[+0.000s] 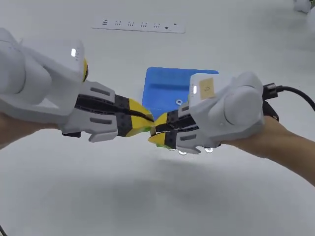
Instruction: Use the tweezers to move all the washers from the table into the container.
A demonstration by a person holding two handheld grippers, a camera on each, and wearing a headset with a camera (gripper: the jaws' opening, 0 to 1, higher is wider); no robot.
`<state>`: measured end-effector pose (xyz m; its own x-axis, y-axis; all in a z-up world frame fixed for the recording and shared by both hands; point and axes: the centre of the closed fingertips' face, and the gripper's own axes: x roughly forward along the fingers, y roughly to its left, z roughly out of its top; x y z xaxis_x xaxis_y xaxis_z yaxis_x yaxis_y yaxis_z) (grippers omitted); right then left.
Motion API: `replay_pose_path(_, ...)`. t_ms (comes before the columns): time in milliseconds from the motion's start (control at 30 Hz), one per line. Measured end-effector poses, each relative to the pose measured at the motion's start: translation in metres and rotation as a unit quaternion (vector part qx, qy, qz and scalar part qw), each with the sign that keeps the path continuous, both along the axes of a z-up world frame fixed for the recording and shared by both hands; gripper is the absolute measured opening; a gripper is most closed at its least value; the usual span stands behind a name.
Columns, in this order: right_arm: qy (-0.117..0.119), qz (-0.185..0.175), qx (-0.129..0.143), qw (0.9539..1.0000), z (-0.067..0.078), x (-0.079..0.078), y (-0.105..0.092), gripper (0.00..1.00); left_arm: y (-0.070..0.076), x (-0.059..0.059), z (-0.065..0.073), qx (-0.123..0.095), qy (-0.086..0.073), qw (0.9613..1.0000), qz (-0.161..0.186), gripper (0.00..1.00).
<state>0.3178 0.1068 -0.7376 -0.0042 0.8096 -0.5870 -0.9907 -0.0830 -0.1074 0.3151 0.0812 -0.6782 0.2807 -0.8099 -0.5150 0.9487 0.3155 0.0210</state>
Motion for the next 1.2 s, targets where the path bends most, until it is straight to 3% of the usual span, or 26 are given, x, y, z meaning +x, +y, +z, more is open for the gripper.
replay_pose_path(267, -0.018, -0.025, 0.02, 0.9993, 0.023, 0.012, -0.004, 0.1, -0.005, 0.008, 0.022, 0.002, -0.028, 0.9996, 0.003, 0.06)
replay_pose_path(467, -0.03, -0.035, 0.024, 0.9986, 0.033, 0.02, -0.011, 0.1, -0.011, 0.017, 0.032, -0.001, -0.035, 0.9994, -0.004, 0.06)
replay_pose_path(800, -0.057, -0.057, 0.021, 0.9965, 0.04, 0.054, -0.017, 0.1, -0.019, 0.046, 0.037, 0.0, -0.059, 0.9982, -0.009, 0.07)
replay_pose_path(1200, -0.06, -0.064, 0.019, 0.996, 0.035, 0.078, -0.014, 0.1, -0.017, 0.071, 0.032, 0.001, -0.062, 0.998, -0.016, 0.07)
